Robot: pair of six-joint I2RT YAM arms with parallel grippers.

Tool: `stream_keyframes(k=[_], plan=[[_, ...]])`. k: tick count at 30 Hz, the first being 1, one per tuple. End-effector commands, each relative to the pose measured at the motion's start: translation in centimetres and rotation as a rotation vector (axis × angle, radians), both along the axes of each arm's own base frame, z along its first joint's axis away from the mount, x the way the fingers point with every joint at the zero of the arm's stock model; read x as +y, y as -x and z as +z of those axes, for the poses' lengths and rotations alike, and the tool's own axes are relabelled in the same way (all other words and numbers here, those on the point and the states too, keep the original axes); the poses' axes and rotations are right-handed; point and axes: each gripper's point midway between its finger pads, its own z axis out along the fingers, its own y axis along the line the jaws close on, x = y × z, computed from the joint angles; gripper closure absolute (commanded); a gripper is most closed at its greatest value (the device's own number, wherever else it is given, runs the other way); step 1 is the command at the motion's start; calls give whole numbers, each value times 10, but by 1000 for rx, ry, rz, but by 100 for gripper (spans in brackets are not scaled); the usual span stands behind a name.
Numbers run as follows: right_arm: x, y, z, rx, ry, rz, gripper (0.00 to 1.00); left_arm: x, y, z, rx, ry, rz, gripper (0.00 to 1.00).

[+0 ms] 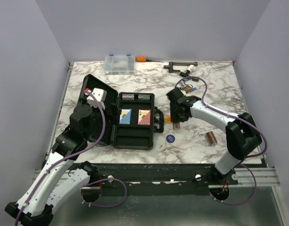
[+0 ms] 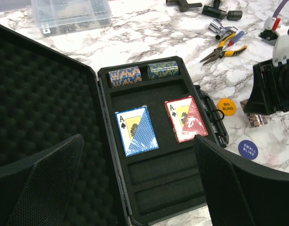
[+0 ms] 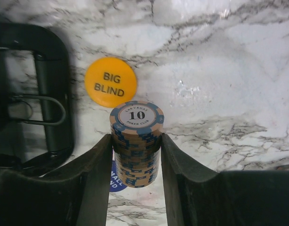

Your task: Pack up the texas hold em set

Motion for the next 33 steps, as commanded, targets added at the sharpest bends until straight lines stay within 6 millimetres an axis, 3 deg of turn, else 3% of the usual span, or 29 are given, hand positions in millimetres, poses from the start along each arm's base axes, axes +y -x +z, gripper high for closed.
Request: stream_keyframes(k=[1, 18, 26, 33], plan=[[17, -27, 47, -143, -59, 52, 83, 0, 4, 2, -7, -4, -14, 2], [80, -73, 149, -462, -287, 336, 86, 1, 4, 3, -12, -2, -12, 2], [127, -74, 179, -583, -377, 544, 94, 4, 3, 3, -15, -7, 4, 2], [159, -76, 189, -690, -357, 780, 99, 6, 3, 2, -17, -9, 13, 2]])
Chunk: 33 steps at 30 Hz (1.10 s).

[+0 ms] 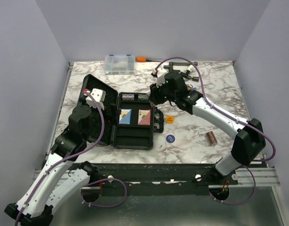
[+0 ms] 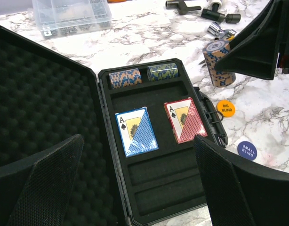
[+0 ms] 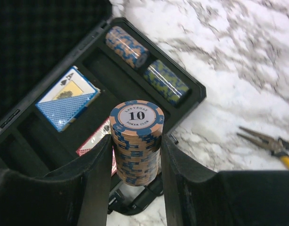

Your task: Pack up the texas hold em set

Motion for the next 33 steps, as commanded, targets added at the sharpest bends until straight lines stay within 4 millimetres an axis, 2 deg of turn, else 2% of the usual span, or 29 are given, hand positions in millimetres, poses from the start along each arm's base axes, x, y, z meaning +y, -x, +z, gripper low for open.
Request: stream_keyframes(k=[1, 11, 15, 21, 26, 33], plan=[[37, -11, 41, -205, -56, 198, 99, 5, 1, -2, -4, -16, 14, 2], [62, -5, 26, -372, 26, 488, 99, 5, 0, -3, 0, -19, 21, 2], [71, -3, 21, -381, 48, 580, 99, 8, -1, -1, -6, -19, 36, 2], [88, -11, 5, -335, 97, 662, 99, 26, 0, 6, -43, -13, 126, 3], [102, -17, 0, -345, 106, 696, 99, 45, 1, 13, -76, -8, 227, 2], [119, -17, -15, -331, 142, 749, 99, 54, 3, 18, -99, 6, 265, 2]])
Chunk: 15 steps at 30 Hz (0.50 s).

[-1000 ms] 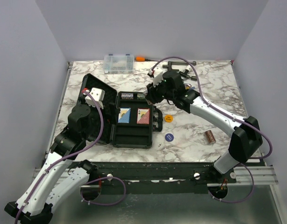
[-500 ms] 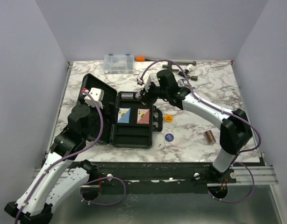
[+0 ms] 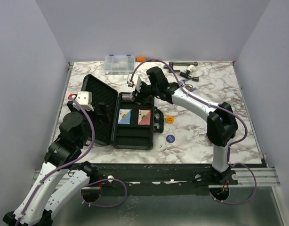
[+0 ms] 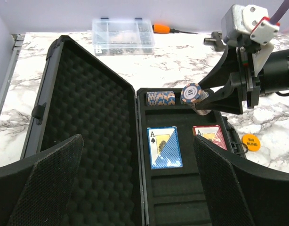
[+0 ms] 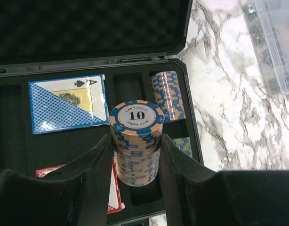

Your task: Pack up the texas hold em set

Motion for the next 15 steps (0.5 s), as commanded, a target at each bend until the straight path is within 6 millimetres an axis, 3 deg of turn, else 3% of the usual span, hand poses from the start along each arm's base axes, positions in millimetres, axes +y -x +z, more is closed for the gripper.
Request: stream_keyframes(k=[1, 15], plan=[[22, 2, 12, -48, -1, 83, 99, 11, 0, -4, 2, -7, 60, 2], [42, -6, -20, -56, 100, 101, 99, 8, 1, -4, -1, 0, 41, 2]])
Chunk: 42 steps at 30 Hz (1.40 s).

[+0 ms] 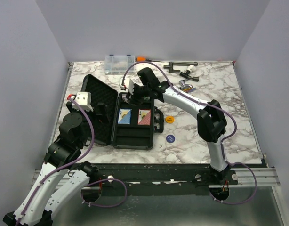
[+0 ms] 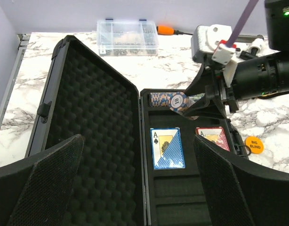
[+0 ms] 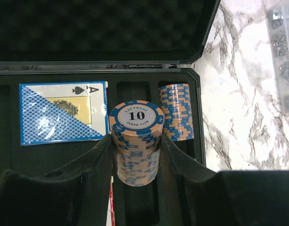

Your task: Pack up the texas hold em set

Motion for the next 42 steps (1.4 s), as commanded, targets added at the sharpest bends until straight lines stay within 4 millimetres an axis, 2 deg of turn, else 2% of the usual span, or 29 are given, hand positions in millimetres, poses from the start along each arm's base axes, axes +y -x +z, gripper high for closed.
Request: stream_keyframes(k=[1, 11, 22, 42], plan=[[16, -3, -2, -44, 24, 21, 99, 2, 1, -5, 9, -1, 11, 2], [27, -6, -27, -59, 92, 26, 99, 2, 1, -5, 8, 1, 8, 2], [17, -23, -55, -137, 219, -6, 99, 2, 1, -5, 7, -1, 9, 2], [44, -21, -55, -201, 166, -46, 97, 4, 0, -6, 11, -6, 20, 2]])
